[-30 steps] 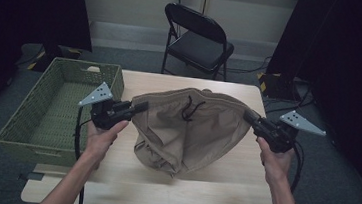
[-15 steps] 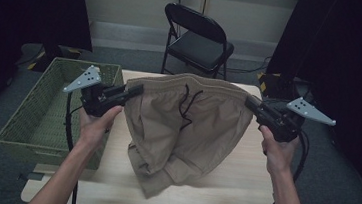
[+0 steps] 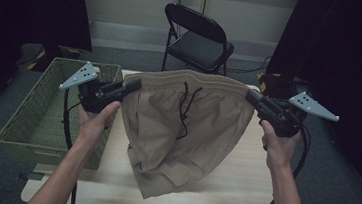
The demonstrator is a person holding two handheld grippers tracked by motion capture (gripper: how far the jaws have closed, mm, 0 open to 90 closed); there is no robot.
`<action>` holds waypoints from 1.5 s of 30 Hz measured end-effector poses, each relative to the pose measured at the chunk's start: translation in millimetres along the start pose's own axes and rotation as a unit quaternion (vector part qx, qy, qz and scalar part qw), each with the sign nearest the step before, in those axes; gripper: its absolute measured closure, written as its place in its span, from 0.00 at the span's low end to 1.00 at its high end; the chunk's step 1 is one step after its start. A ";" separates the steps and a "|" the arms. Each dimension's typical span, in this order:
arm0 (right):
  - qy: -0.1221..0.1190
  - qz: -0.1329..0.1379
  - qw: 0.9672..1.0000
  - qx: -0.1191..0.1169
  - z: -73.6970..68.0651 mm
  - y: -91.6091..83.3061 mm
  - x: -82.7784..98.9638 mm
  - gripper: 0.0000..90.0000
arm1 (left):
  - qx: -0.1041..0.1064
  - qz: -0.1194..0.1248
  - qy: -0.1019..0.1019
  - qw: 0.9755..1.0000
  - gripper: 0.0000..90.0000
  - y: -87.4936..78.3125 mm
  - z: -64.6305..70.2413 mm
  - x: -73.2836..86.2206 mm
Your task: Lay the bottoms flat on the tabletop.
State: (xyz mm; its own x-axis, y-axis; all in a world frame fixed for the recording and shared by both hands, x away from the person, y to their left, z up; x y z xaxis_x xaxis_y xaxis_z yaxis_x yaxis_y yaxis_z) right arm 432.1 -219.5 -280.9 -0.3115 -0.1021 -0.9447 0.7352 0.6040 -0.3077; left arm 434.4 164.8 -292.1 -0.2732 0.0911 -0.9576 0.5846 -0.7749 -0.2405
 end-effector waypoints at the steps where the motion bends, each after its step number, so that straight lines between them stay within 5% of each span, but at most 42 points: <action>1: 0.000 0.000 1.000 -0.001 0.3 0.6 0.8 0.88 | -0.001 0.000 0.000 1.000 0.87 0.1 -0.2 0.1; 12: -0.001 0.029 1.000 -0.009 -6.2 -17.8 -11.2 0.88 | 0.006 0.016 0.023 1.000 0.87 -15.4 17.0 -18.3; 29: -0.032 0.080 0.996 -0.003 -22.5 -54.2 -74.3 0.88 | 0.008 0.059 0.070 0.996 0.87 -47.7 46.9 -81.1; 31: -0.035 0.081 0.996 0.001 -22.3 -53.1 -78.6 0.88 | -0.014 0.066 0.068 0.995 0.87 -47.0 44.4 -81.4; 35: -0.030 0.062 0.998 0.006 -11.6 -34.0 -70.3 0.88 | -0.011 0.035 0.048 0.998 0.87 -28.6 25.6 -63.7; 45: -0.017 0.014 1.000 0.020 17.4 12.6 -45.7 0.87 | -0.034 -0.011 0.003 0.999 0.87 12.5 -21.4 -33.4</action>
State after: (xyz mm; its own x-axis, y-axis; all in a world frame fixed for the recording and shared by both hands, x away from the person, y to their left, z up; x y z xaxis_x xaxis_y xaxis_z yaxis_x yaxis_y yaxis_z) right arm 466.0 -221.0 -243.6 -0.2700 -0.1138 -0.9561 0.7669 0.5750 -0.2850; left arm 467.1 165.4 -266.5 -0.2821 0.1120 -0.9528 0.6292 -0.7281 -0.2719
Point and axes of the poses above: each handheld gripper's, and its own axes: y roughly forward along the jaws, x roughly out of its underside, z roughly to its right, the point moved 6 cm from there along y, roughly forward along the jaws, and after that the axes turned 14 degrees about -z, right-handed, at the moved point
